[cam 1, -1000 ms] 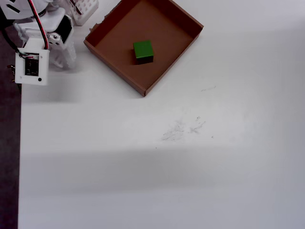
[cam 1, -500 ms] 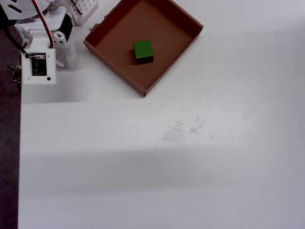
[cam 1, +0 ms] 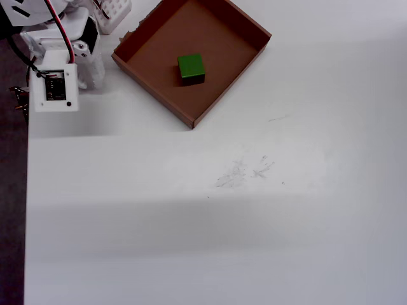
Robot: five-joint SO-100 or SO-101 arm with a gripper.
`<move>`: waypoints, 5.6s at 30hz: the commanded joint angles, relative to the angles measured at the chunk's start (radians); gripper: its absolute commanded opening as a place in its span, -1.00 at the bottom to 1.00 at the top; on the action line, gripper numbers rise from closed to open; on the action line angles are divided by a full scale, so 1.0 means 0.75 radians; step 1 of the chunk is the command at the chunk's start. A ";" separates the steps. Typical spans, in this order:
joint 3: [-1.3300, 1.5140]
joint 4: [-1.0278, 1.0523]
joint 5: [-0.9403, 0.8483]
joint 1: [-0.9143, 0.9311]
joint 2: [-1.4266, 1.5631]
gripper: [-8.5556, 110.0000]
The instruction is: Grasp a green cube and put it in a box.
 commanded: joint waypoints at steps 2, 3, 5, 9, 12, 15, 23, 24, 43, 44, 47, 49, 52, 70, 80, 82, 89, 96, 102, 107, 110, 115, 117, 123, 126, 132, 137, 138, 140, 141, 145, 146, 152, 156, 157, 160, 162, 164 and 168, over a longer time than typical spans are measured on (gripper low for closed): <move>-0.006 0.012 -0.004 -0.002 0.006 -0.66; -0.006 0.012 -0.004 -0.002 0.006 -0.65; -0.006 0.012 -0.004 -0.002 0.006 -0.64; -0.006 0.012 -0.002 0.004 0.006 -0.55; -0.006 0.012 0.000 0.004 0.006 -0.50; -0.006 0.010 0.000 0.004 0.006 -0.50; -0.006 0.010 0.004 0.004 0.006 -0.50; -0.006 0.010 0.006 0.004 0.006 -0.50; -0.006 0.010 0.010 0.004 0.006 -0.50; -0.006 0.010 0.010 0.004 0.006 -0.50; -0.006 0.010 0.012 0.004 0.006 -0.50; -0.006 0.010 0.012 0.004 0.006 -0.50; -0.006 0.010 0.012 0.004 0.006 -0.50; -0.006 0.008 0.018 0.004 0.006 -0.50; -0.006 0.008 0.020 0.004 0.006 -0.50; -0.006 0.008 0.020 0.004 0.006 -0.50; -0.006 0.008 0.022 0.004 0.006 -0.50; -0.006 0.008 0.025 0.004 0.006 -0.50; -0.006 0.008 0.025 0.004 0.006 -0.50; -0.006 0.008 0.025 0.004 0.006 -0.50; -0.006 0.008 0.025 0.004 0.006 -0.50; -0.006 0.008 0.025 0.004 0.006 -0.50; -0.006 0.008 0.025 0.004 0.006 -0.50; -0.006 0.008 0.025 0.004 0.006 -0.50; -0.006 0.008 0.027 0.004 0.006 -0.50; -0.006 0.008 0.027 0.004 0.006 -0.50; -0.006 0.008 0.027 0.004 0.006 -0.50; -0.006 0.008 0.027 0.004 0.006 -0.50; -0.006 0.008 0.027 0.004 0.006 -0.50; -0.006 0.008 0.027 0.004 0.006 -0.50; -0.006 0.008 0.027 0.004 0.006 -0.50; -0.006 0.008 0.027 0.004 0.006 -0.50; -0.006 0.008 0.027 0.004 0.006 -0.50; -0.006 0.008 0.027 0.004 0.006 -0.50; -0.006 0.008 0.027 0.004 0.006 -0.50; -0.006 0.008 0.029 0.004 0.006 -0.50; -0.006 0.008 0.029 0.004 0.006 -0.50; -0.006 0.008 0.029 0.004 0.006 -0.50; -0.006 0.008 0.029 0.004 0.006 -0.50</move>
